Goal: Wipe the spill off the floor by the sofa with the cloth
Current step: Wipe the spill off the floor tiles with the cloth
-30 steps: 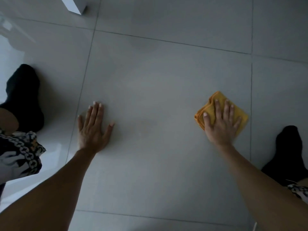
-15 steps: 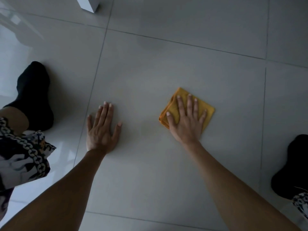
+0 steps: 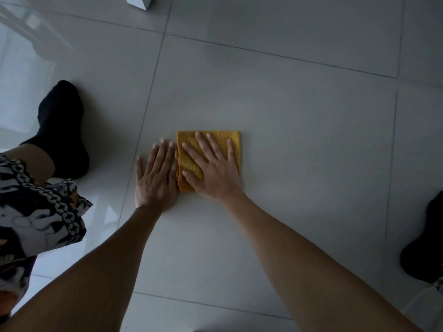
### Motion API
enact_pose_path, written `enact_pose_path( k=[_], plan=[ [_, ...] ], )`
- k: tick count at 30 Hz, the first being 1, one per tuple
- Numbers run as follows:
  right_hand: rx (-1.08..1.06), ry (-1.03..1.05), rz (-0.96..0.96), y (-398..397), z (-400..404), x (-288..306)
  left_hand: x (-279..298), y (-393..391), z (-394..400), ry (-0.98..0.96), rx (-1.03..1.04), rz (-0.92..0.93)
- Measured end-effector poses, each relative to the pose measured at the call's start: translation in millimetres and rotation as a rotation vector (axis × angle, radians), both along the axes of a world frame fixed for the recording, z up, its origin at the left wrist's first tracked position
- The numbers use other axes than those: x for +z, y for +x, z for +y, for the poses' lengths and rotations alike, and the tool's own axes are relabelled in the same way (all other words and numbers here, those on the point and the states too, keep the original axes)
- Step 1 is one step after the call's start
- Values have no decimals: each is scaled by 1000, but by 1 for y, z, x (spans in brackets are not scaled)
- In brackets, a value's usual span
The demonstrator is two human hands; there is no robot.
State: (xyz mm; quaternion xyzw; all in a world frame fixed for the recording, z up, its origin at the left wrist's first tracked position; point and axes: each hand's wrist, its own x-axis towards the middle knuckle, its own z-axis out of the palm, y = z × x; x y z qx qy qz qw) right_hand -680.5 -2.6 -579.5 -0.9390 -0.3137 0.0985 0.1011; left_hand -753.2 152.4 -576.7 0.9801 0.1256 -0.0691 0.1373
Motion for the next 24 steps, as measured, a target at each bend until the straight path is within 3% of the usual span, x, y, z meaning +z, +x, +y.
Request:
enact_pose_path(
  k=[3, 17, 24],
  plan=[
    [-3, -13, 24, -5, -22, 2, 1, 1, -1, -12, 18, -12],
    [-512, -133, -16, -25, -203, 2, 0, -19, 2, -61, -16, -38],
    [-715, -131, 12, -67, -223, 4, 2, -43, -7, -26, 27, -30]
  ],
)
